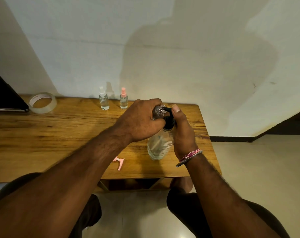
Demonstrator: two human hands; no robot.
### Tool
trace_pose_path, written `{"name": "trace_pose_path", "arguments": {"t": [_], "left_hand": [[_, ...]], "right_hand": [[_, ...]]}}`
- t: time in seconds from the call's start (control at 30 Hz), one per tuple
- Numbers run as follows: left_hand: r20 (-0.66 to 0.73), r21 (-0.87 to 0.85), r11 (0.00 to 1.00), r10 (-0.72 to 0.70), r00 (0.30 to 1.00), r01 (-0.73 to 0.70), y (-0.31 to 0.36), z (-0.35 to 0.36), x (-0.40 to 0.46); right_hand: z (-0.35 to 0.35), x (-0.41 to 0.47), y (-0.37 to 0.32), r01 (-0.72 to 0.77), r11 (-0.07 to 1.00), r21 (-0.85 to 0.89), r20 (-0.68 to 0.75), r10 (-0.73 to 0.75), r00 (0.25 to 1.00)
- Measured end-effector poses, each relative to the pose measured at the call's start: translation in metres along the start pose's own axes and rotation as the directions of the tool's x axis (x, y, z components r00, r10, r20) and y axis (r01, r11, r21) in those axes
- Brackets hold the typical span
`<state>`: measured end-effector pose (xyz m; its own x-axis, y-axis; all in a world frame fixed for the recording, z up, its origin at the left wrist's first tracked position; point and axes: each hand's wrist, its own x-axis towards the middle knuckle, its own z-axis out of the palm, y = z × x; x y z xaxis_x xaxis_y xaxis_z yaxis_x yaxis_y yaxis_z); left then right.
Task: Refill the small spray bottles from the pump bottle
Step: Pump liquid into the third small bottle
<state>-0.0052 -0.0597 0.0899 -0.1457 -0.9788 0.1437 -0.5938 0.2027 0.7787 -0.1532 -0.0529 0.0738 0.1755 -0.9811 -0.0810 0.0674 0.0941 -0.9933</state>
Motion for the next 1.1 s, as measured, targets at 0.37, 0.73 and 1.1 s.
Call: {"name": "trace_pose_path", "arguments": {"t": [0.37, 0.73, 1.1], "left_hand": [[-0.006, 0.02, 1.0, 0.003, 1.0, -0.003, -0.005, 0.004, 0.001], [0.012, 0.027, 1.0, 0.015, 1.0, -0.015, -0.008, 0.001, 0.0], [-0.001, 0.046, 0.999, 0.011, 1.0, -0.011, -0.005, -0.002, 0.0]], "right_hand": [[0.0, 0.005, 0.007, -0.025, 0.998, 0.06, -0.084, 0.03, 0.996], [0.001, 0.002, -0.003, -0.007, 0.999, -0.033, -0.06, 0.005, 0.998], [0.004, -0.003, -0.008, 0.016, 0.997, -0.077, -0.001, -0.016, 1.0]]}}
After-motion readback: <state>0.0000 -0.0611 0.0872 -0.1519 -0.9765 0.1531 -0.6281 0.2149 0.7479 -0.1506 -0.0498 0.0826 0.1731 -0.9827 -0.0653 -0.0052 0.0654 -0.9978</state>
